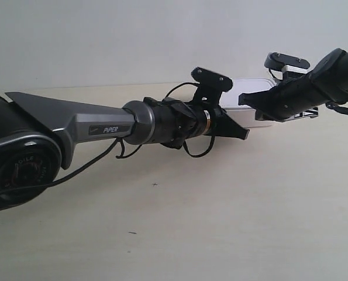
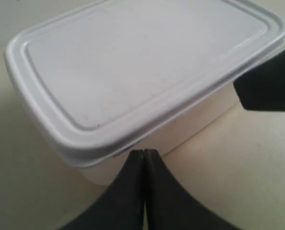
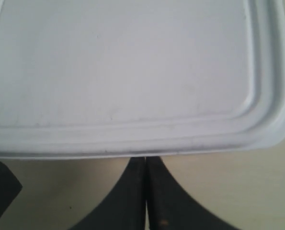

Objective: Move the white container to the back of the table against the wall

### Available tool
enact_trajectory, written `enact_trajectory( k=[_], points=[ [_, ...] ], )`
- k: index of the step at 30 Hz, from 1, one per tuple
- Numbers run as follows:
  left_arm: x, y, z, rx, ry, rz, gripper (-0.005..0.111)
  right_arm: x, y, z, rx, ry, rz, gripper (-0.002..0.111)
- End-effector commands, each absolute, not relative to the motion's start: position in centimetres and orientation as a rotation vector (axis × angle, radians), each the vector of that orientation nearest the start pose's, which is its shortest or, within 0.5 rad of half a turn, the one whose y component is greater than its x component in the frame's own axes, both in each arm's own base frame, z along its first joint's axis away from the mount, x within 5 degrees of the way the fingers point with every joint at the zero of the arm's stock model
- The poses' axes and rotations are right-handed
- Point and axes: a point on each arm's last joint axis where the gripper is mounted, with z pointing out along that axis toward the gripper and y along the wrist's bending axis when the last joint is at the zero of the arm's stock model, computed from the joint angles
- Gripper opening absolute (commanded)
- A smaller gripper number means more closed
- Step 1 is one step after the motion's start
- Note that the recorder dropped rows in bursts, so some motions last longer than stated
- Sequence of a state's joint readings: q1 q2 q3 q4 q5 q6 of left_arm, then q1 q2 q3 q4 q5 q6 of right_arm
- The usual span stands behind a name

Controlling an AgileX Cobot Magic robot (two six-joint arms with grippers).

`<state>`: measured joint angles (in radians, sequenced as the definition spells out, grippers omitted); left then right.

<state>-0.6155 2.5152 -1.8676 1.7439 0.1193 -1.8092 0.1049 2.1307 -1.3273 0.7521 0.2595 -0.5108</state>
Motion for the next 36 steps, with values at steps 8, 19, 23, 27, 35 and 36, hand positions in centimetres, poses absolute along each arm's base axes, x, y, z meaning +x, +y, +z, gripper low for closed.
enact_trajectory(
  k=[8,19,23,27,35,36],
  points=[
    [46.6,-30.1,9.4,0.511,2.047,-0.237,0.000,45.3,6.3,12.5,0.069,2.455,0.353,0.000],
    [48.2,-30.6,9.4,0.493,2.001,-0.260,0.000,45.8,6.2,11.8,0.075,2.448,0.334,0.000],
    [48.7,-30.5,9.8,0.479,1.985,-0.262,0.000,46.0,6.0,11.7,0.087,2.425,0.309,0.000],
    [48.9,-30.0,9.8,0.469,1.987,-0.256,0.000,46.4,6.0,12.0,0.090,2.403,0.302,0.000],
    [49.0,-29.9,9.8,0.470,1.987,-0.253,0.000,48.4,6.7,13.2,0.064,2.377,0.364,0.000],
    [49.0,-29.9,9.8,0.470,1.987,-0.253,0.000,48.5,6.7,13.4,0.061,2.373,0.368,0.000]
  ],
)
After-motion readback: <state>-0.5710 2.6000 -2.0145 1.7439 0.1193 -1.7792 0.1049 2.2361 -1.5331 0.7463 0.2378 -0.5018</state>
